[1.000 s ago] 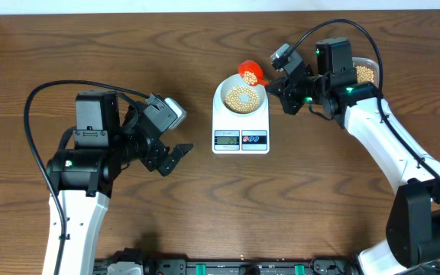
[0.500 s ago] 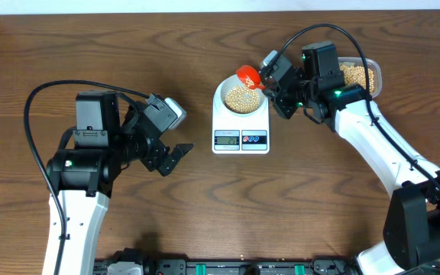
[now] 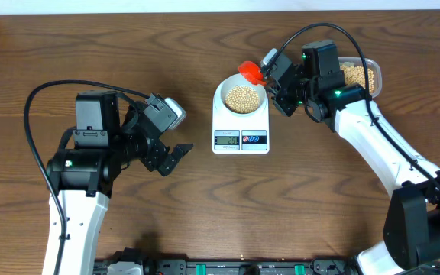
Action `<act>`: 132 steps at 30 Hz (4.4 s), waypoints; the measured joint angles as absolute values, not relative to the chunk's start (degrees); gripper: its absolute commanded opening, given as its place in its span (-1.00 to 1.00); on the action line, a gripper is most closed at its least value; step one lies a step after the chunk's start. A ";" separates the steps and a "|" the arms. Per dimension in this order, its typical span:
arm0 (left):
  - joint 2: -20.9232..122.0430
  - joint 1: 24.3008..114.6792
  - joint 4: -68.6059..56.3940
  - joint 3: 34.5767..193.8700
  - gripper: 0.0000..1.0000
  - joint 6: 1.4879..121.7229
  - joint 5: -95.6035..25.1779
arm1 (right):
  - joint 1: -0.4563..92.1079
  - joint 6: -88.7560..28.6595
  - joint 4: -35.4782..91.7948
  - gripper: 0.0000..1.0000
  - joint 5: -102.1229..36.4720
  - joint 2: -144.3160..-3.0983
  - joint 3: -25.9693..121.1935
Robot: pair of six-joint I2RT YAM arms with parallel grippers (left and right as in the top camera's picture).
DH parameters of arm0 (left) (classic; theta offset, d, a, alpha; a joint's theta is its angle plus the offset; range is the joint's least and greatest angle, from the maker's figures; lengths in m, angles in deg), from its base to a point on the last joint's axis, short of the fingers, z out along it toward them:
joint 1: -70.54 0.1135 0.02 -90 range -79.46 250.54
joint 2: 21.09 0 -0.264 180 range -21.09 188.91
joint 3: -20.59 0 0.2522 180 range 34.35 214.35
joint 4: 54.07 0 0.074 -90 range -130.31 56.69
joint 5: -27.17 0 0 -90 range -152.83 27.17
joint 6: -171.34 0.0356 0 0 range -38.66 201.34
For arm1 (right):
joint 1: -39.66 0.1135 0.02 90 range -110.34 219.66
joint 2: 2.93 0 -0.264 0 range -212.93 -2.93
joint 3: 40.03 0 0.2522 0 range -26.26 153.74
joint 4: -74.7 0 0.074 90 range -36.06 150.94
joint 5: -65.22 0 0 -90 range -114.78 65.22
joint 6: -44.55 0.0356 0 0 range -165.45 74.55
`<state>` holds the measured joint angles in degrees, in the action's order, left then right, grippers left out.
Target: Scoop item into bowl and weigh 50g on scale
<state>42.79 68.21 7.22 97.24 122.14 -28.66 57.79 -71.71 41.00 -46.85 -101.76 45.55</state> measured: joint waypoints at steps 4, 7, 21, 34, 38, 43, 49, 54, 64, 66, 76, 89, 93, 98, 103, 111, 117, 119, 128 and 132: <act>42.81 68.21 7.22 97.24 0.96 122.14 -28.66 | 57.79 -71.71 41.06 -0.98 -46.82 -101.76 45.55; 42.81 68.21 7.22 97.24 0.96 122.14 -28.66 | 57.79 -71.71 41.09 -0.98 -46.82 -101.76 45.55; 42.81 68.21 7.22 97.24 0.96 122.14 -28.66 | 55.63 -70.51 45.02 -0.98 -52.46 -101.43 45.55; 42.81 68.21 7.22 97.24 0.96 122.14 -28.66 | 42.86 -68.52 36.96 -0.98 -30.63 -92.23 45.55; 42.81 68.21 7.24 97.24 0.96 122.14 -28.66 | 42.84 -69.13 34.77 -0.98 -21.58 -92.23 45.55; 42.81 68.21 7.22 97.24 0.96 122.14 -28.66 | 42.84 -69.15 33.22 -0.98 -17.84 -93.52 45.55; 42.81 68.21 7.22 97.24 0.96 122.14 -28.66 | 42.84 -69.15 31.75 -0.98 -17.14 -99.31 45.55; 42.81 68.21 7.22 97.24 0.96 122.14 -28.66 | 42.84 -69.15 31.40 -0.98 -17.25 -99.84 45.55; 42.83 68.21 7.22 97.24 0.96 122.14 -28.66 | 42.84 -69.13 30.31 -0.98 -17.67 -99.84 45.28; 42.83 68.21 7.22 97.24 0.96 122.14 -28.66 | 42.84 -69.15 30.31 -0.98 -17.67 -99.84 45.26; 42.83 68.21 7.22 97.24 0.96 122.14 -28.66 | 41.20 -69.13 30.31 -0.98 -18.43 -100.95 45.24; 42.83 68.21 7.22 97.24 0.96 122.14 -28.66 | 41.16 -68.67 27.93 -0.98 -26.28 -101.89 45.18; 42.83 68.21 7.22 97.24 0.96 122.14 -28.66 | 40.83 -64.74 27.89 -0.98 -28.95 -101.89 45.18; 42.83 68.21 7.22 97.24 0.96 122.14 -28.66 | 38.14 -59.23 27.95 -0.98 -35.22 -101.89 45.18; 42.83 68.21 7.22 97.24 0.96 122.14 -28.66 | 34.71 -54.38 27.89 -0.98 -39.04 -101.89 45.18; 42.83 68.21 7.22 97.24 0.95 122.14 -28.66 | 29.55 -51.40 27.91 -0.98 -48.64 -101.89 45.15; 42.83 68.21 7.22 97.24 0.96 122.14 -28.66 | 24.44 -49.96 27.99 -0.98 -55.24 -101.89 45.13; 42.83 68.21 7.22 97.24 0.96 122.14 -28.66 | 23.17 -49.37 28.04 -0.98 -57.25 -101.89 45.13; 42.83 68.21 7.22 97.24 0.96 122.14 -28.66 | 21.07 -47.58 29.09 -0.98 -66.41 -101.91 45.13; 42.83 68.21 7.24 97.24 0.96 122.14 -28.66 | 21.07 -46.42 29.61 -0.98 -68.11 -101.91 45.13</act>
<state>42.83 68.21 7.24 97.24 122.14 -28.66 21.07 -46.42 29.61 -68.11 -101.91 45.13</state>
